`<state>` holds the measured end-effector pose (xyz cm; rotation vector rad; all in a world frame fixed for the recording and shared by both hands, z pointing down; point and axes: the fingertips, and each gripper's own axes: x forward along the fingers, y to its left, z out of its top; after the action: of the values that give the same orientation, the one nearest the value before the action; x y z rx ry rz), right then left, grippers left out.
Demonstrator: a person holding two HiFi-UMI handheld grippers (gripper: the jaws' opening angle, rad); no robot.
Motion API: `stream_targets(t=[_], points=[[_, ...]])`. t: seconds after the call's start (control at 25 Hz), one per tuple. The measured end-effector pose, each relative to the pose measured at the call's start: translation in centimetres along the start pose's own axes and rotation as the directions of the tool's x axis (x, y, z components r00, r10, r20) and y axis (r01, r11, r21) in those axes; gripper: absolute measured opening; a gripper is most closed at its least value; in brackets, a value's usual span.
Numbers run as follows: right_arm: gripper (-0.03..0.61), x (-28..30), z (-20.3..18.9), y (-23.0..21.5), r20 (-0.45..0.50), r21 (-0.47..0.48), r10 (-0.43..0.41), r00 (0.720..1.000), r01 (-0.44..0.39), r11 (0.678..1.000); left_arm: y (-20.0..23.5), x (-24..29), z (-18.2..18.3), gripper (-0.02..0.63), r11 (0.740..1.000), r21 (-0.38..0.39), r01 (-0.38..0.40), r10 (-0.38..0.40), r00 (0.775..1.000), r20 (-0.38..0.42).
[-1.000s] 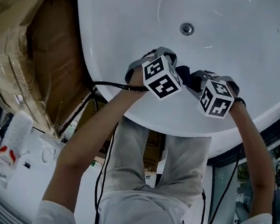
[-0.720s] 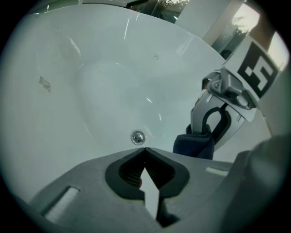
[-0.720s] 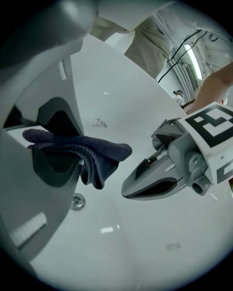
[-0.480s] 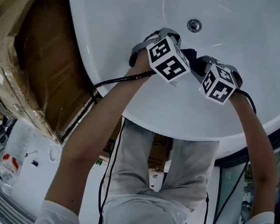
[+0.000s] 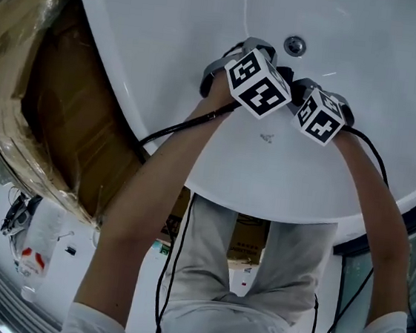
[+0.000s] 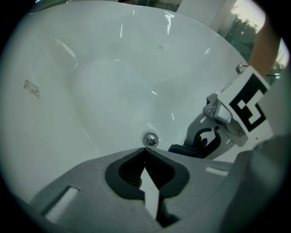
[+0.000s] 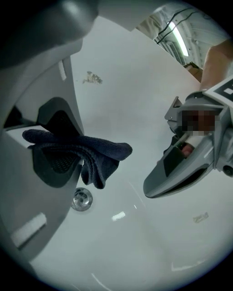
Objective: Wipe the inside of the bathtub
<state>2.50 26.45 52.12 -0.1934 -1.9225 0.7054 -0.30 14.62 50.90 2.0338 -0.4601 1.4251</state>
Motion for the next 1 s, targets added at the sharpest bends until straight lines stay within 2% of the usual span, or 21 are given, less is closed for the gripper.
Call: stream_targets(t=[0.16, 0.44, 0.68, 0.84, 1.0], points=[[0.057, 2.1, -0.4, -0.8, -0.009, 0.007, 0.006, 1.0, -0.006, 1.0, 0.7, 1.2, 0.6, 0.0, 1.0, 0.012, 0.003, -0.003, 1.0, 0.0], [0.057, 5.2, -0.9, -3.6, -0.039, -0.042, -0.065, 0.997, 0.063, 0.997, 1.4, 2.7, 0.4, 0.0, 1.0, 0.026, 0.009, -0.009, 1.0, -0.014], [0.057, 6.6, -0.8, -5.9, -0.078, -0.079, -0.081, 0.994, 0.075, 0.994, 1.8, 3.3, 0.2, 0.0, 0.999, 0.049, 0.001, 0.0, 1.0, -0.01], [0.057, 7.0, -1.3, -6.9, -0.074, -0.01, -0.072, 0.995, 0.071, 0.997, 1.8, 3.8, 0.0, 0.0, 0.999, 0.046, 0.009, -0.008, 1.0, -0.014], [0.057, 7.9, -1.1, -7.1, -0.09, -0.015, -0.049, 0.995, 0.048, 0.999, 2.2, 3.8, -0.1, 0.0, 0.999, 0.049, 0.002, -0.002, 1.0, -0.012]])
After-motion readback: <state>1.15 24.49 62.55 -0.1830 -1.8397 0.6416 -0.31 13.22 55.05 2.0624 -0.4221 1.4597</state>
